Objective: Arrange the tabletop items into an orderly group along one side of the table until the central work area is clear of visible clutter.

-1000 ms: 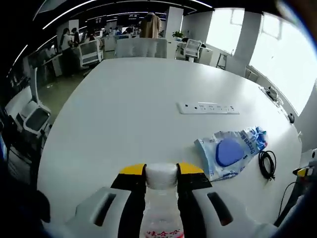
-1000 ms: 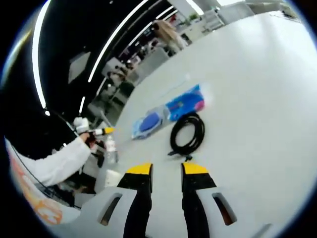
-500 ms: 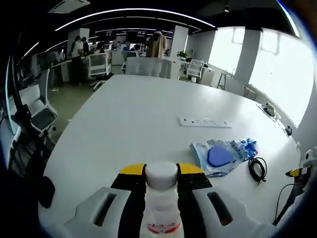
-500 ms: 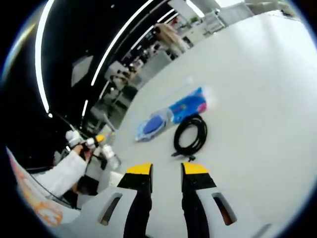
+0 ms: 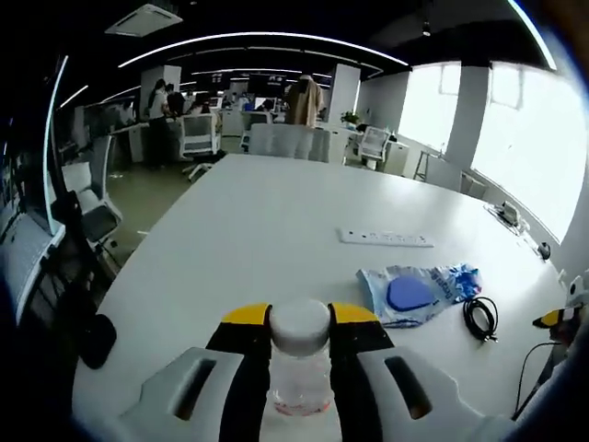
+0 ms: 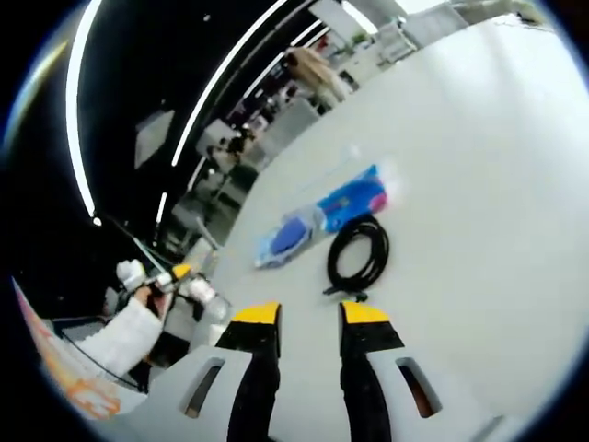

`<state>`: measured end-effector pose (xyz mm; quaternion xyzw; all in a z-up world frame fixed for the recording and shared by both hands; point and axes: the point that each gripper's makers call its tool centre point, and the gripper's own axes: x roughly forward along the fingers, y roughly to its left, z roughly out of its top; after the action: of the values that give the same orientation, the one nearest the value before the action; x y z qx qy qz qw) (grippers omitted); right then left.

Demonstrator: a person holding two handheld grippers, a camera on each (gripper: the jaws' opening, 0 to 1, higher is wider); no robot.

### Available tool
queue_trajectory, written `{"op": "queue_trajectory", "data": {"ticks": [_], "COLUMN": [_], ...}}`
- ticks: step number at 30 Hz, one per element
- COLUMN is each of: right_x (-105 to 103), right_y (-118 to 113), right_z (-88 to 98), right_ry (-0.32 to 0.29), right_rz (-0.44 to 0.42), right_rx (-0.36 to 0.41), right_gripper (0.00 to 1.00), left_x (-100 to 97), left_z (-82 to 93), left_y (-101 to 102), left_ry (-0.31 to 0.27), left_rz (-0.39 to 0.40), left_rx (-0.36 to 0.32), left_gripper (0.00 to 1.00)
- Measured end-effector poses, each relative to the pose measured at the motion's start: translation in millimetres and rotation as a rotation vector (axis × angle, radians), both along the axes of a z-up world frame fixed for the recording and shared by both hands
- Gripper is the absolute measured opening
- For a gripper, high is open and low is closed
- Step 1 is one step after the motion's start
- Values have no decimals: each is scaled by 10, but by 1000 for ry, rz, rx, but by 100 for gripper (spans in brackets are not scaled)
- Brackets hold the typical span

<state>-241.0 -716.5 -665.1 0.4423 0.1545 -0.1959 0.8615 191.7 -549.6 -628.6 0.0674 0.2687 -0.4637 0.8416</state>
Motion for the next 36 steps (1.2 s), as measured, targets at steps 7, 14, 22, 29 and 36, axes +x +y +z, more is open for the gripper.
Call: {"op": "queue_trajectory", "data": {"ticks": [7, 14, 22, 29, 36], "right_x": [-22, -32, -40, -93, -93], "right_y": [12, 4, 9, -24, -43], "right_z": [-47, -65, -75, -121, -123], "right_ry": [7, 7, 10, 16, 11], "right_rz": [2, -12, -21, -47, -61], "right_rx": [8, 15, 22, 36, 43], "right_gripper": [22, 22, 22, 22, 22], "left_x": [215, 412, 535, 593, 592], "left_z": [168, 326, 277, 158, 66], "left_y": [-240, -666, -1028, -1105, -1066], "left_ry": [22, -18, -32, -20, -2], "left_rz": [20, -24, -78, -80, -61], "left_rx": [-66, -60, -14, 32, 61], "left_gripper": [21, 21, 21, 21, 21]}}
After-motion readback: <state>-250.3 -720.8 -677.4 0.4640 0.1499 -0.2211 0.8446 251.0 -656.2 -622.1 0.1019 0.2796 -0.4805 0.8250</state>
